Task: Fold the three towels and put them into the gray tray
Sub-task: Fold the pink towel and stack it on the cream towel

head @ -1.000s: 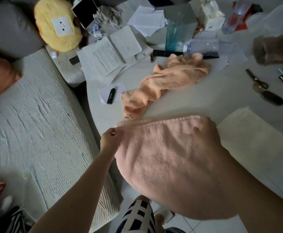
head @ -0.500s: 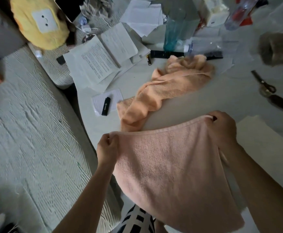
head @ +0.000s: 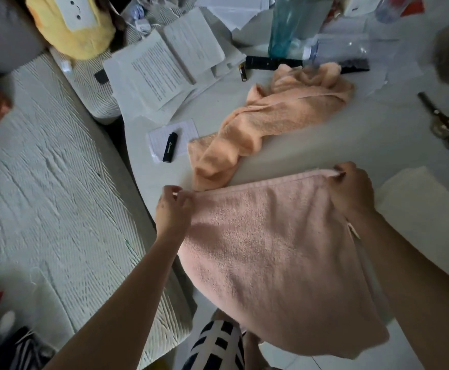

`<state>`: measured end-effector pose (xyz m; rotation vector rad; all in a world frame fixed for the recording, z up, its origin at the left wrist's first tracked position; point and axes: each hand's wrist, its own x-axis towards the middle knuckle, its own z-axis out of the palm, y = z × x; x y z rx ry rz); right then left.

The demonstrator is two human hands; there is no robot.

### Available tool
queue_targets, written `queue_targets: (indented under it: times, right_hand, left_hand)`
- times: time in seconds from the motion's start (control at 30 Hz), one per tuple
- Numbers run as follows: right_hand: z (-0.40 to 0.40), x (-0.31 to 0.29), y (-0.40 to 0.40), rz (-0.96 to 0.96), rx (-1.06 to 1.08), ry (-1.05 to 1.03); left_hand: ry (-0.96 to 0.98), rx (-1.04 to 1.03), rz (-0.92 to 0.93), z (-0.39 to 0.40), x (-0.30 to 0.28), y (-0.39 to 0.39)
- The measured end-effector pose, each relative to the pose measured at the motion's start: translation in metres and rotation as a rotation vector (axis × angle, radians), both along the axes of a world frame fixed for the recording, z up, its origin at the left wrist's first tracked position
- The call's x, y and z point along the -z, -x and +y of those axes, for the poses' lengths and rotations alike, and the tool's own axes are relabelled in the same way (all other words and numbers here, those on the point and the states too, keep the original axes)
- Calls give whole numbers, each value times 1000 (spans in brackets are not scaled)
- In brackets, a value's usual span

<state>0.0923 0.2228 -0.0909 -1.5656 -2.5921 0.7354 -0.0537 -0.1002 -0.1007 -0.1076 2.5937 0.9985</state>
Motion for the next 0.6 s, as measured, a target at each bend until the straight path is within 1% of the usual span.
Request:
queue_targets:
  times: [0.07, 0.13, 0.2, 0.27, 0.3, 0.33, 0.4, 0.47, 0.53, 0.6]
  right_hand:
    - [-9, -1, -3, 32, 36, 26]
    - [-24, -5, -9, 109, -62, -113]
    - [-45, -6, -18, 109, -281, -271]
    - [-66, -4, -30, 72, -563, -252]
    - [-75, -1, -35, 25, -667, -206]
    - [-78, 2, -40, -41, -712, -173]
    - [-72, 5, -40, -121, -689, -150]
    - [-65, 6, -36, -183, -644, -121]
    - [-64, 6, -35, -245, -606, -90]
    - [-67, 6, -43, -258, -557, -40]
  left_hand:
    - [-7, 4, 98, 0, -2, -7]
    - [45, 20, 254, -3, -5, -16]
    - [100, 124, 402, -8, -7, -30]
    - [79, 350, 468, -11, -5, -48]
    - [92, 493, 456, -11, -2, -56]
    - [127, 625, 398, -9, 2, -64]
    - [219, 767, 247, -2, 7, -73]
    - [276, 808, 182, 7, 11, -67]
    - [323, 826, 159, 16, 9, -59]
    - [287, 792, 152, 22, 2, -56]
